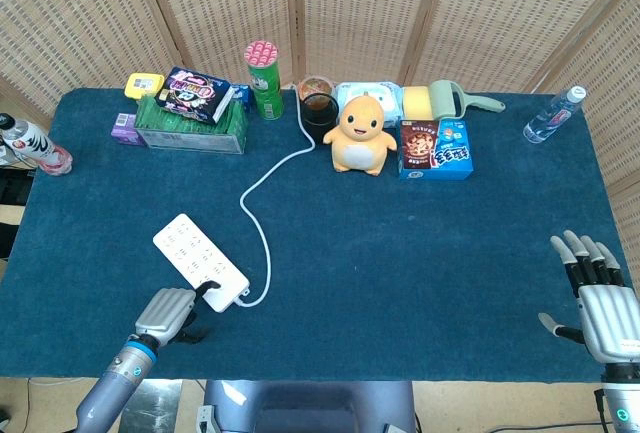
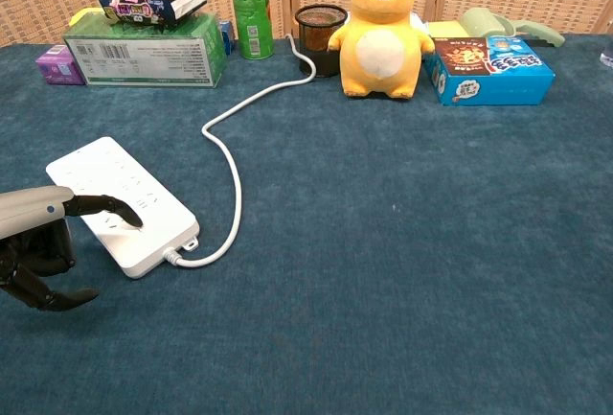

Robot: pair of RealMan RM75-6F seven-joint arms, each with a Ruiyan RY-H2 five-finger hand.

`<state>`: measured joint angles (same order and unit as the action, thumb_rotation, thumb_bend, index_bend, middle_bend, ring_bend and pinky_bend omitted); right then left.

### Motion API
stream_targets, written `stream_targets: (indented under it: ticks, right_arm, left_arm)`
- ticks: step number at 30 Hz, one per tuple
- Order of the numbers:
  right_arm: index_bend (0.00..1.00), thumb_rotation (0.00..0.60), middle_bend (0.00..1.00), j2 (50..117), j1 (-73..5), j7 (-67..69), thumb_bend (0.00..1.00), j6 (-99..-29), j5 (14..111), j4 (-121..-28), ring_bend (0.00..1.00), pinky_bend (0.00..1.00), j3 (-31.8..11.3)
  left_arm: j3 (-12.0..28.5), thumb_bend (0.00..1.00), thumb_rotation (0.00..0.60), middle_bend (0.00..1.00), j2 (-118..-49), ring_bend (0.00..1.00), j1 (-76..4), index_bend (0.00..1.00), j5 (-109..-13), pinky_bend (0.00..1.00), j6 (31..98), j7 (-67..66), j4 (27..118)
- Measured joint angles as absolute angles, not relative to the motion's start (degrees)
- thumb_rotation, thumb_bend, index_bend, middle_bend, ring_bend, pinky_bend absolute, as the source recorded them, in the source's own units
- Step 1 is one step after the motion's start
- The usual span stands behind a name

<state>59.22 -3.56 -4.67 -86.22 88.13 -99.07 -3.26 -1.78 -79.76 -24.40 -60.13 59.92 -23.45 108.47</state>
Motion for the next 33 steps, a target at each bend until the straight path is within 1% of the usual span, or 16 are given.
stream_targets:
  ticks: [23,28,33]
  right_arm:
    - [0.02,0.6,0.0,59.2,-3.5,-4.4,0.0,-86.5,88.2,-98.9,0.0,0.0,-3.3]
    - [0.02,0.6,0.0,59.3,-3.6,-4.8,0.0,-86.3,88.2,-98.9,0.0,0.0,-3.3]
    - [0.01,0.6,0.0,59.5,-3.6,-5.1,0.0,-86.3,88.3,-99.0,0.0,0.0,-3.2]
  left_arm:
    - [-2.0,0.35,0.6,1.0,-79.9,1.0,-26.0,0.18,-58.5,1.0,58.3,-22.3,107.8]
    - [-1.7,0.35,0.6,1.0,-77.9,1.0,-25.3,0.18,-60.9,1.0,59.1,-18.8,109.2]
    - [-1.5,0.35,0.6,1.0,-73.7,1.0,-24.0,0.18,-65.2,1.0,61.3,-14.7,111.7]
